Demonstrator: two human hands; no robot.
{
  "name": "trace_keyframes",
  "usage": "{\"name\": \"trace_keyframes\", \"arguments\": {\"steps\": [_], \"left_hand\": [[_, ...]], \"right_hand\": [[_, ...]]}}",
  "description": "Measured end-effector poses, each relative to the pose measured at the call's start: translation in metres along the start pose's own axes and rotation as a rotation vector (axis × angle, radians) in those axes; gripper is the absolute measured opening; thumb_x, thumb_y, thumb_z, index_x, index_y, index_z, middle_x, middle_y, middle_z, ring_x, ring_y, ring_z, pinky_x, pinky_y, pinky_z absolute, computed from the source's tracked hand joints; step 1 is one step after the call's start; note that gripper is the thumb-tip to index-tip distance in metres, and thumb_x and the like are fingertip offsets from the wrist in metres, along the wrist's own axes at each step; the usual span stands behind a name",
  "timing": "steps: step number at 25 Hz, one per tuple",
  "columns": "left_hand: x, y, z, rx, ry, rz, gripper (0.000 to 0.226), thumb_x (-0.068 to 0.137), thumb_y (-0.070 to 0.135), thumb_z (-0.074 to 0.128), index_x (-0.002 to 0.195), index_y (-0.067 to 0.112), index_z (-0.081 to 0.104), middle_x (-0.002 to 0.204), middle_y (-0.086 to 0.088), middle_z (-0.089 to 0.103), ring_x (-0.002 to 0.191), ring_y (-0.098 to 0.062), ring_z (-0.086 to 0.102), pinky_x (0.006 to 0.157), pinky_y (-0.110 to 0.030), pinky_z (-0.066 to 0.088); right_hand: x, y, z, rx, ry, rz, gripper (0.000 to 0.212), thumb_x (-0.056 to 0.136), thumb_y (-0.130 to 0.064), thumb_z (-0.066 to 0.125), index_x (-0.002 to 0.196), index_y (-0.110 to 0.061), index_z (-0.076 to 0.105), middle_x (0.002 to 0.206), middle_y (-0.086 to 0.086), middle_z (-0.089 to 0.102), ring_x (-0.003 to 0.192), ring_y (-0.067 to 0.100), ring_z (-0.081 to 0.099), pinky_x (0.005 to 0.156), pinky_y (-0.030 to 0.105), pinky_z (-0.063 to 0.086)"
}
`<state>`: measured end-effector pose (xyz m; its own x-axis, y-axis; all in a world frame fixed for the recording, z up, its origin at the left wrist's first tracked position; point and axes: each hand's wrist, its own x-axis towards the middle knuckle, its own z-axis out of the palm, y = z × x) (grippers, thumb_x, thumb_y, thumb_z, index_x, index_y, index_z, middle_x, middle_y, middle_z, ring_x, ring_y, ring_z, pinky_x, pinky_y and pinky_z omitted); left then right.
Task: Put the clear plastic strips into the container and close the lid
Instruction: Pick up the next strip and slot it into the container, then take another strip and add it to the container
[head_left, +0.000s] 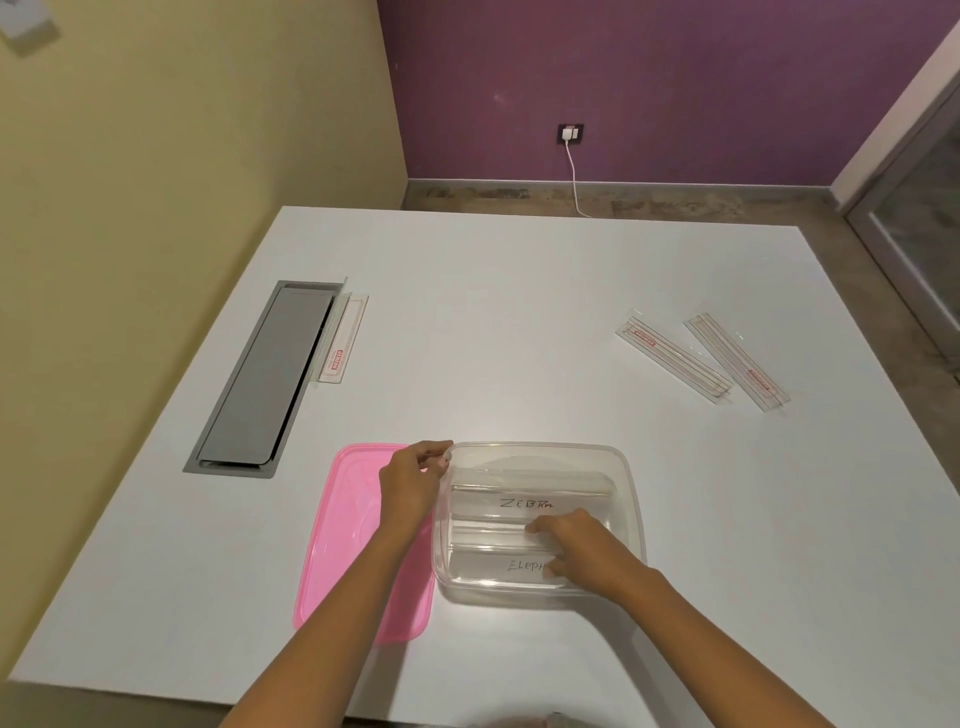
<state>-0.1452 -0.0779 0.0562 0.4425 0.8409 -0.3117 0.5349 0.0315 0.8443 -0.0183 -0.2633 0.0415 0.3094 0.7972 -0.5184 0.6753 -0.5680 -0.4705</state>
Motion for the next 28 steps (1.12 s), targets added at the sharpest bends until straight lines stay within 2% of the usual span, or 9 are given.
{"name": "trace_keyframes", "arguments": {"steps": [3,6,8,10,14,18,21,25,28], "left_hand": [[0.001,-0.002,0.001,0.028,-0.004,0.021,0.021,0.089,0.016,0.06,0.108,0.016,0.069,0.101,-0.002,0.072,0.094,-0.012,0.061,0.087,-0.033,0.052],[0.008,-0.004,-0.002,0.157,-0.061,0.048,0.019,0.09,0.021,0.058,0.106,0.021,0.068,0.099,-0.001,0.07,0.094,-0.014,0.061,0.079,-0.028,0.047],[0.018,-0.005,-0.003,0.199,-0.068,0.02,0.018,0.09,0.026,0.057,0.103,0.021,0.068,0.101,0.001,0.071,0.097,-0.018,0.063,0.08,-0.028,0.044],[0.033,-0.002,-0.006,0.255,0.01,-0.065,0.023,0.091,0.033,0.052,0.107,0.021,0.065,0.107,-0.002,0.07,0.098,-0.023,0.064,0.086,-0.034,0.049],[0.08,0.014,-0.024,0.456,0.239,-0.188,0.039,0.092,0.029,0.05,0.125,0.009,0.049,0.123,-0.016,0.059,0.113,-0.037,0.055,0.089,-0.044,0.045],[0.135,0.023,-0.052,0.633,0.444,-0.168,0.045,0.09,0.013,0.054,0.129,-0.004,0.038,0.129,-0.024,0.047,0.116,-0.041,0.048,0.086,-0.051,0.046],[0.165,0.019,-0.068,0.741,0.453,-0.203,0.046,0.083,-0.004,0.057,0.125,-0.008,0.041,0.126,-0.026,0.05,0.114,-0.041,0.05,0.086,-0.05,0.046],[0.197,0.015,-0.074,0.767,0.44,-0.285,0.037,0.08,-0.009,0.059,0.116,-0.007,0.053,0.116,-0.025,0.059,0.108,-0.04,0.058,0.086,-0.048,0.048],[0.214,0.01,-0.079,0.769,0.44,-0.268,0.024,0.085,-0.009,0.052,0.107,-0.009,0.059,0.108,-0.028,0.063,0.1,-0.042,0.062,0.081,-0.048,0.051]], "right_hand": [[-0.005,-0.004,-0.007,0.096,0.095,-0.06,0.039,0.079,-0.022,0.071,0.117,-0.023,0.06,0.115,0.007,0.063,0.106,0.019,0.059,0.09,0.036,0.048],[-0.006,-0.015,-0.021,0.181,0.434,-0.193,0.021,0.084,-0.014,0.064,0.104,-0.02,0.064,0.101,-0.003,0.066,0.093,0.011,0.058,0.085,0.028,0.047],[0.001,-0.016,-0.032,0.107,0.669,-0.195,0.025,0.081,-0.005,0.064,0.103,-0.016,0.064,0.103,-0.001,0.062,0.098,0.015,0.053,0.086,0.021,0.038],[0.014,-0.012,-0.04,0.01,0.764,-0.124,0.033,0.076,-0.003,0.068,0.107,-0.014,0.064,0.108,0.004,0.062,0.103,0.022,0.052,0.091,0.024,0.029],[0.043,-0.004,-0.048,-0.069,0.694,-0.036,0.031,0.078,-0.009,0.071,0.108,-0.014,0.066,0.108,0.007,0.066,0.104,0.03,0.057,0.1,0.037,0.033],[0.061,-0.002,-0.047,-0.12,0.671,-0.063,0.017,0.076,-0.004,0.072,0.086,-0.018,0.073,0.081,0.002,0.071,0.078,0.026,0.062,0.091,0.035,0.038],[0.059,0.0,-0.046,-0.201,0.683,-0.094,0.032,0.062,0.009,0.078,0.079,-0.018,0.075,0.063,-0.001,0.067,0.06,0.024,0.058,0.085,0.037,0.046],[0.056,-0.003,-0.055,-0.265,0.686,-0.119,0.038,0.051,0.007,0.083,0.076,-0.02,0.075,0.061,-0.004,0.068,0.059,0.023,0.06,0.073,0.033,0.052],[0.059,-0.002,-0.056,-0.313,0.657,-0.097,0.045,0.045,0.007,0.083,0.075,-0.025,0.073,0.062,-0.008,0.068,0.059,0.018,0.06,0.072,0.027,0.05]]}}
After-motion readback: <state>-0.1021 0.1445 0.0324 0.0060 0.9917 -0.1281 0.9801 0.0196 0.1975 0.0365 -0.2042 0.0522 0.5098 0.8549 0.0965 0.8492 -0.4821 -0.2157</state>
